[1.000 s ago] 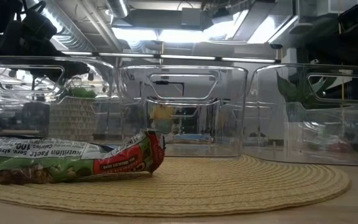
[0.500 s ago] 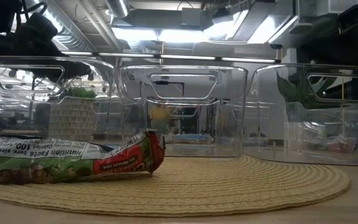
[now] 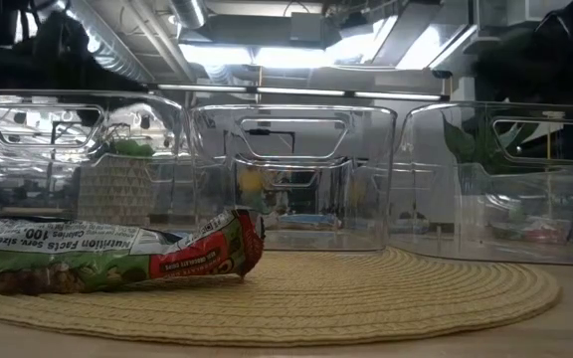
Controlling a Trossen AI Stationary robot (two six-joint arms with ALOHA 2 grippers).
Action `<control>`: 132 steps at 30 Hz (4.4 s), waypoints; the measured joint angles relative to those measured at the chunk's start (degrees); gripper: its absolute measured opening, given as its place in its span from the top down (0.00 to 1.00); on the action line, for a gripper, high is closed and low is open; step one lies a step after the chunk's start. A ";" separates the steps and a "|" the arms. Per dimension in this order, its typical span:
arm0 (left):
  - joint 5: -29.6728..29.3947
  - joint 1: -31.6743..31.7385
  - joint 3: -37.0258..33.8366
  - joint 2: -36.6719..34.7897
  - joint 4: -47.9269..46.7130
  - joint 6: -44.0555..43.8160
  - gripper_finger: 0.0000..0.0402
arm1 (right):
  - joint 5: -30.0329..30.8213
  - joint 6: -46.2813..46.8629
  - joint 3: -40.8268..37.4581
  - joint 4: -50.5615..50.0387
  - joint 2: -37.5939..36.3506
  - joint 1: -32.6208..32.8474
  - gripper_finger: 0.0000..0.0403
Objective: Pick and place Granola Bars by type
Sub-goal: Put the yellow granola bar into the right transparent bin
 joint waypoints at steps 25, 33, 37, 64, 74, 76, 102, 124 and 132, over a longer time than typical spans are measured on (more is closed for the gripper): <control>-18.94 0.00 7.20 9.20 11.49 3.35 0.77 | 38.74 -3.69 22.36 -6.81 5.26 -0.02 0.79; -19.64 0.00 8.77 16.62 11.66 1.83 0.78 | 38.56 -8.14 47.75 -37.60 24.27 -0.04 0.50; -20.07 0.00 9.78 19.69 11.68 1.80 0.78 | 38.36 -12.49 58.92 -49.49 34.35 -1.51 0.31; -14.57 -0.02 10.62 23.47 11.88 -4.75 0.78 | -5.76 -49.58 77.13 -71.84 78.44 -38.96 0.24; -14.89 -0.02 10.62 23.47 11.62 -5.71 0.78 | -9.90 -56.16 77.13 -69.33 89.74 -41.75 0.24; -14.86 -0.01 10.62 23.47 11.62 -5.73 0.78 | -11.49 -56.08 77.13 -69.35 92.29 -42.21 0.24; -15.00 -0.02 10.62 23.47 11.57 -5.66 0.77 | -4.90 -53.95 77.09 -60.72 112.70 -42.71 0.24; -15.00 -0.02 10.60 23.47 11.57 -5.51 0.77 | -4.84 -51.25 77.09 -58.81 114.66 -42.71 0.43; -15.02 -0.02 10.60 23.47 11.57 -5.51 0.78 | -4.90 -49.91 77.09 -59.07 114.55 -42.66 0.76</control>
